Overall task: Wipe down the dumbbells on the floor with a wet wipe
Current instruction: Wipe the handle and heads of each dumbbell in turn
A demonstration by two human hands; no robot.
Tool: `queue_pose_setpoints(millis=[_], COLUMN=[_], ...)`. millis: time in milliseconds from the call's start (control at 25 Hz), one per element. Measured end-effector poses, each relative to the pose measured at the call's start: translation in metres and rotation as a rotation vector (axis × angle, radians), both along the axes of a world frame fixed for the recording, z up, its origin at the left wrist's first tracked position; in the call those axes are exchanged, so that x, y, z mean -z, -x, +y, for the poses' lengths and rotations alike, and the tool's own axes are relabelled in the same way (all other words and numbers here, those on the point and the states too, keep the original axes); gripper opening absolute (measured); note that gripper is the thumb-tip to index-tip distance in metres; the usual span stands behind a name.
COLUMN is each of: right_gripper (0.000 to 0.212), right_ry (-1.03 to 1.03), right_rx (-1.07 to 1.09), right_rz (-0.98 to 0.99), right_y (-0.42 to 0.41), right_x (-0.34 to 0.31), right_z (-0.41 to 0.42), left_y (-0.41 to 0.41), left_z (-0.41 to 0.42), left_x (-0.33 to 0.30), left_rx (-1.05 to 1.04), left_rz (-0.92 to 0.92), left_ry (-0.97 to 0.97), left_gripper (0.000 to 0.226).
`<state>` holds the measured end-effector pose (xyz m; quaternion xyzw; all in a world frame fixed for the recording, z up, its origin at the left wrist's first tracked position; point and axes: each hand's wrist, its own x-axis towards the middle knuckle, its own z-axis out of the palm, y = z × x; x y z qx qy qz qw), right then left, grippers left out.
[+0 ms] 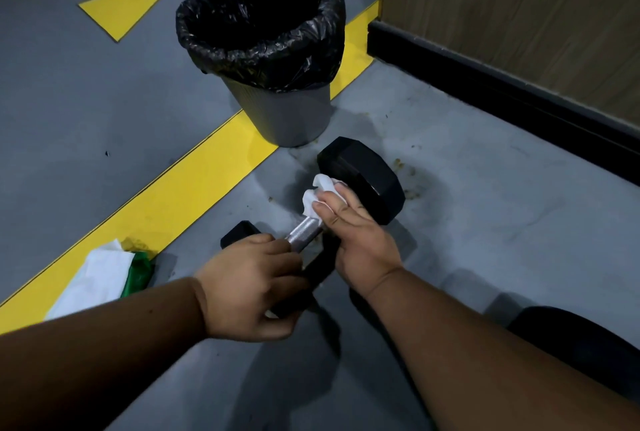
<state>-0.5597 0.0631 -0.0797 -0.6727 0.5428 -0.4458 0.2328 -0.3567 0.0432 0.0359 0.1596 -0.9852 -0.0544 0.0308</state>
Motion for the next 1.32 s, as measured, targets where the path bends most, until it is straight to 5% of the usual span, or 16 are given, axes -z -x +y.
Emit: queue_pose_setpoints(millis=[200, 360, 520, 680, 920, 1160, 1320], right_gripper=[0.084, 0.057, 0.061, 0.076, 0.061, 0.085, 0.065], right_ry=[-0.032, -0.157, -0.002, -0.117, -0.129, -0.157, -0.113], right_rx=[0.056, -0.236, -0.264, 0.015, -0.35, -0.016, -0.287], right_rz=[0.079, 0.292, 0.38, 0.257, 0.337, 0.241, 0.336], right_y=[0.0, -0.028, -0.012, 0.0, -0.018, -0.001, -0.024], right_x=[0.0, -0.01, -0.014, -0.014, -0.02, -0.012, -0.012], right_z=[0.0, 0.019, 0.007, -0.008, 0.02, -0.005, 0.025], left_y=[-0.009, -0.011, -0.01, -0.009, -0.01, -0.008, -0.008], left_z=[-0.025, -0.025, -0.025, -0.024, -0.022, -0.021, -0.021], left_x=[0.003, 0.009, 0.009, 0.008, 0.008, 0.008, 0.008], left_rx=[-0.12, -0.143, -0.156, -0.159, -0.161, -0.161, -0.164], left_rz=[0.107, 0.167, 0.174, 0.173, 0.17, 0.147, 0.136], left_ry=[0.061, 0.028, 0.025, 0.036, 0.061, 0.068, 0.071], left_gripper=[0.038, 0.037, 0.043, 0.041, 0.031, 0.034, 0.035])
